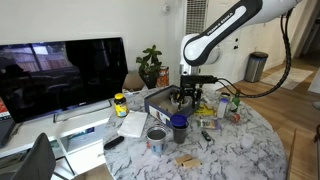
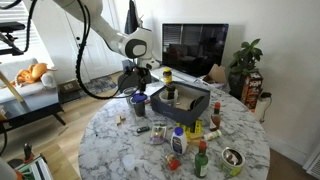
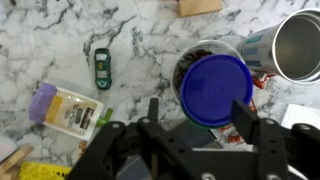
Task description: Put the toy car on the table then put the blue lid on the green one
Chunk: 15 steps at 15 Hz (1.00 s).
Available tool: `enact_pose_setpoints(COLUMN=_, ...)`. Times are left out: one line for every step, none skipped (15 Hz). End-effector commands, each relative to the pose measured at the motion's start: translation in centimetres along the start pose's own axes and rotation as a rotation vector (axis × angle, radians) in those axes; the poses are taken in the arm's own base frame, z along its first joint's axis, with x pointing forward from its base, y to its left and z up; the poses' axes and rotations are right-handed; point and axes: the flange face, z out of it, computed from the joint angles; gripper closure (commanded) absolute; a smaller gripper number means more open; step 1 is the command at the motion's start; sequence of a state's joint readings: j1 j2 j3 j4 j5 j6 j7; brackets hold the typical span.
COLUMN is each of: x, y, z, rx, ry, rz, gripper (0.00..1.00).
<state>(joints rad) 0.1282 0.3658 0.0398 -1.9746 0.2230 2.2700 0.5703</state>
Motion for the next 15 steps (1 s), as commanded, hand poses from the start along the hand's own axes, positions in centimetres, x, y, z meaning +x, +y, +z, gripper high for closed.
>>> enact_pose_setpoints(x=-3.9, y=-0.5, z=-4.5, rx=-0.037, ry=0.119, rz=-0.155, gripper=0.0)
enact_pose_setpoints(x=-5.2, y=-0.8, z=-5.9, rx=-0.053, ry=0.117, rz=-0.214, gripper=0.0)
enact_pose_setpoints(x=-6.4, y=-1.0, z=-7.1, rx=-0.06, ry=0.13, rz=-0.266, gripper=0.0)
enact_pose_setpoints(x=-7.4, y=-1.2, z=-8.4, rx=-0.065, ry=0.157, rz=-0.315, gripper=0.0)
enact_pose_setpoints(x=-8.6, y=-1.3, z=-9.5, rx=-0.066, ry=0.176, rz=-0.368, gripper=0.0)
enact_pose_setpoints(x=-9.7, y=-1.4, z=-10.6, rx=-0.057, ry=0.197, rz=-0.421, gripper=0.0)
enact_pose_setpoints(x=-10.8, y=-1.2, z=-11.3, rx=-0.046, ry=0.21, rz=-0.475, gripper=0.0)
enact_pose_setpoints(x=-11.8, y=-1.2, z=-12.4, rx=-0.036, ry=0.224, rz=-0.529, gripper=0.0)
enact_pose_setpoints(x=-12.6, y=-0.8, z=-12.7, rx=-0.034, ry=0.224, rz=-0.587, gripper=0.0)
enact_pose_setpoints(x=-13.2, y=-0.5, z=-12.9, rx=-0.03, ry=0.23, rz=-0.642, gripper=0.0)
enact_pose_setpoints(x=-11.3, y=-2.3, z=-12.8, rx=-0.029, ry=0.223, rz=-0.553, gripper=0.0)
enact_pose_setpoints(x=-12.0, y=-1.9, z=-13.2, rx=-0.031, ry=0.228, rz=-0.591, gripper=0.0)
enact_pose_setpoints(x=-12.5, y=-1.5, z=-13.4, rx=-0.035, ry=0.231, rz=-0.612, gripper=0.0)
enact_pose_setpoints(x=-12.7, y=-1.3, z=-13.5, rx=-0.037, ry=0.232, rz=-0.621, gripper=0.0)
enact_pose_setpoints(x=-12.8, y=-1.2, z=-13.4, rx=-0.039, ry=0.231, rz=-0.626, gripper=0.0)
